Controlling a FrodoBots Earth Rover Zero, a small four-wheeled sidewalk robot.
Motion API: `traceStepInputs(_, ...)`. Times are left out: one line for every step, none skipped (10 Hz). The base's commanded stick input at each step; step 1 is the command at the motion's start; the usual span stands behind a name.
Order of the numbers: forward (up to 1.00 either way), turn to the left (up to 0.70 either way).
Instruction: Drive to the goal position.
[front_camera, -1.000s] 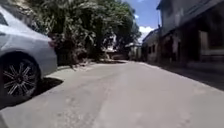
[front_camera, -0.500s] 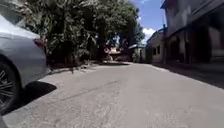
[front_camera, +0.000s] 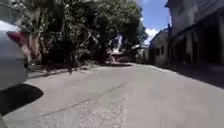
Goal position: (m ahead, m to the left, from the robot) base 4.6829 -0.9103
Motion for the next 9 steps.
traceStepInputs(1.00, -0.40)
traceStepInputs(1.00, -0.24)
traceStepInputs(1.00, 0.04)
traceStepInputs(1.00, 0.04)
traceStepInputs(1.00, 0.03)
traceStepInputs(1.00, 0.01)
traceStepInputs(1.00, 0.00)
traceStepInputs(1.00, 0.00)
traceStepInputs(1.00, 0.00)
